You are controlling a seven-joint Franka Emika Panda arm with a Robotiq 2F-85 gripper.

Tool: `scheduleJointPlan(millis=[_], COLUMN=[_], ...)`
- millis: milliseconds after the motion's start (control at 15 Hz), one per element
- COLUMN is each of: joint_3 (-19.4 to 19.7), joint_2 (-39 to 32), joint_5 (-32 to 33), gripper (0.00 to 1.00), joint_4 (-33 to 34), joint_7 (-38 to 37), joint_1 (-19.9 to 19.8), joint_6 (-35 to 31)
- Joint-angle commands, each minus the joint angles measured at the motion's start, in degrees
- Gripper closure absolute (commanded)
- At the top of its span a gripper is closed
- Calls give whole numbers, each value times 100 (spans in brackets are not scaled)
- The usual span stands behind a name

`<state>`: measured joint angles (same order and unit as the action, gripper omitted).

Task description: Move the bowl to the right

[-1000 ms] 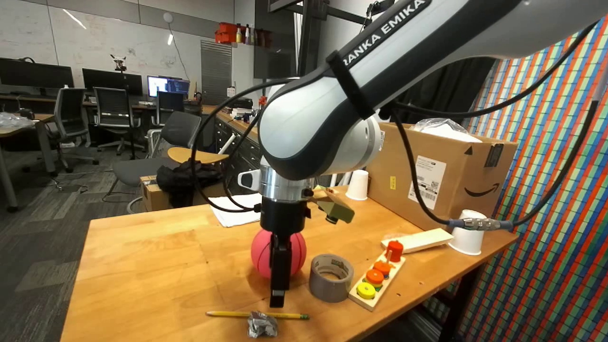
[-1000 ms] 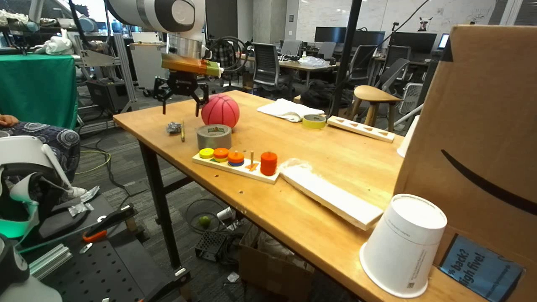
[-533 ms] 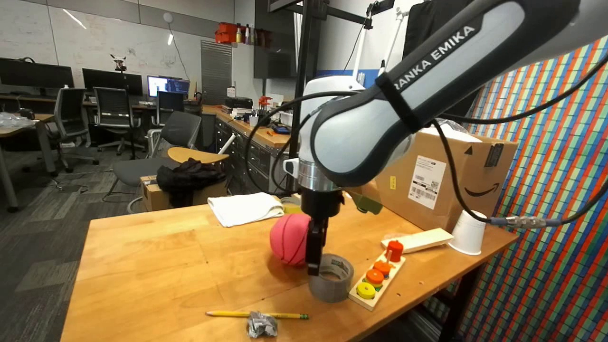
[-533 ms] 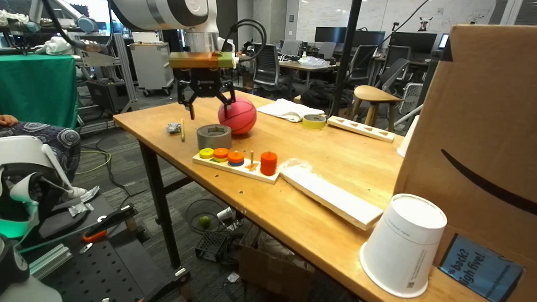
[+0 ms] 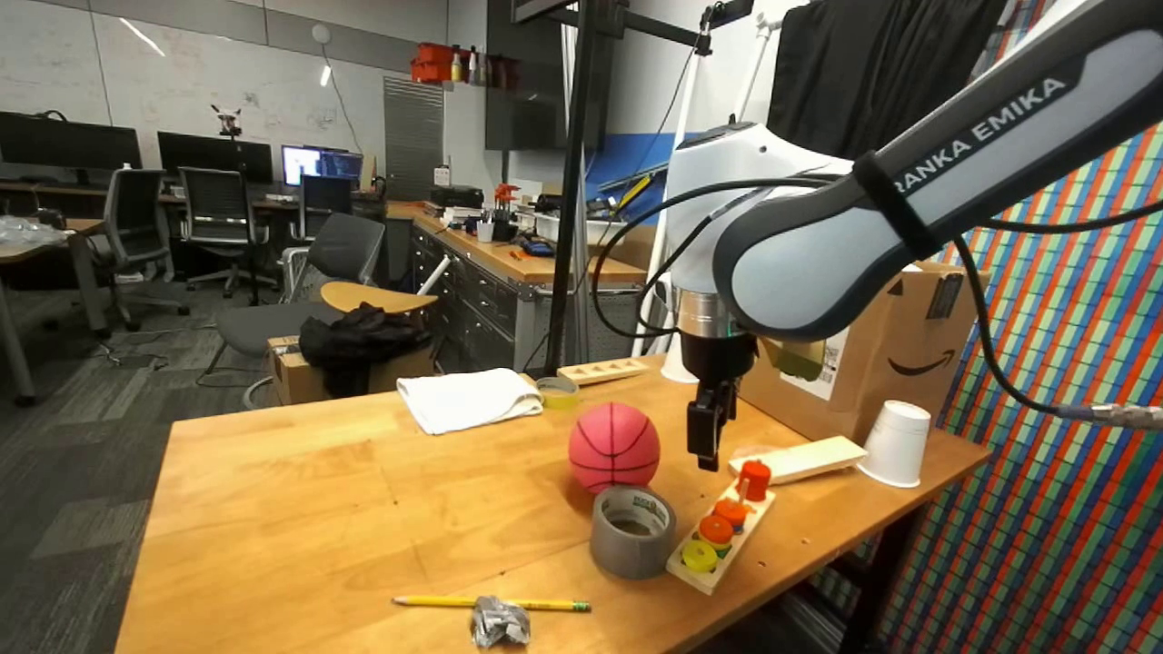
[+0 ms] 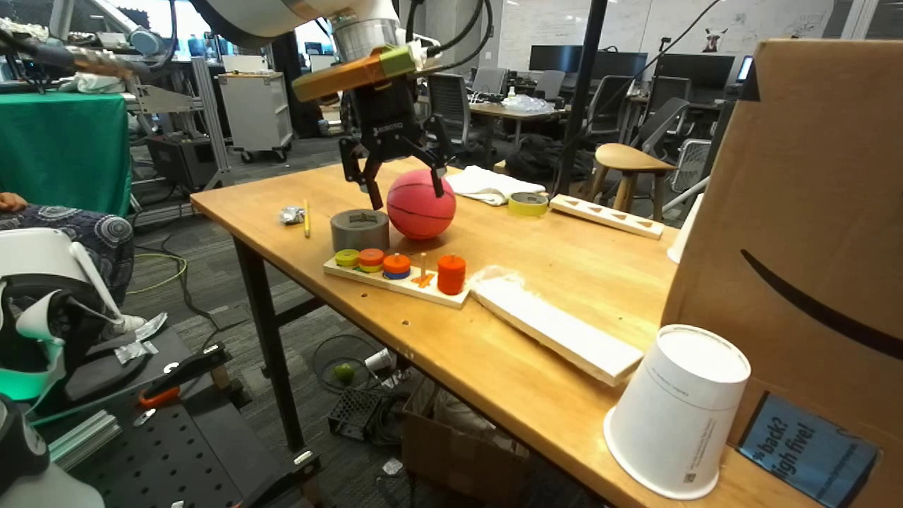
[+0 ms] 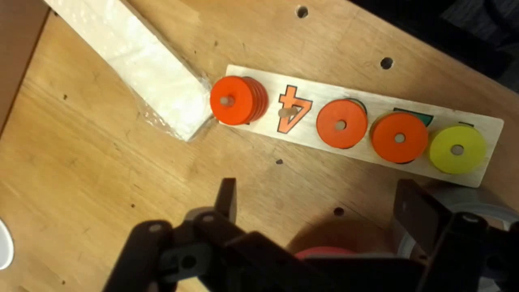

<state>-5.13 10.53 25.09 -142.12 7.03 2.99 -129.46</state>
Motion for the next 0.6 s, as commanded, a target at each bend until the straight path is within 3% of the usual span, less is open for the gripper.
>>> scheduleJointPlan(millis=[0,333,533], joint_3=[-323,-753,-806], joint_2=[452,659,634], joint_5=[192,-56,-426], gripper=[0,0,0], joint_4=[-247,-261,-236], joint_7=[-691,-819,-624], joint_1=[172,614,857], joint_6=[391,552,489])
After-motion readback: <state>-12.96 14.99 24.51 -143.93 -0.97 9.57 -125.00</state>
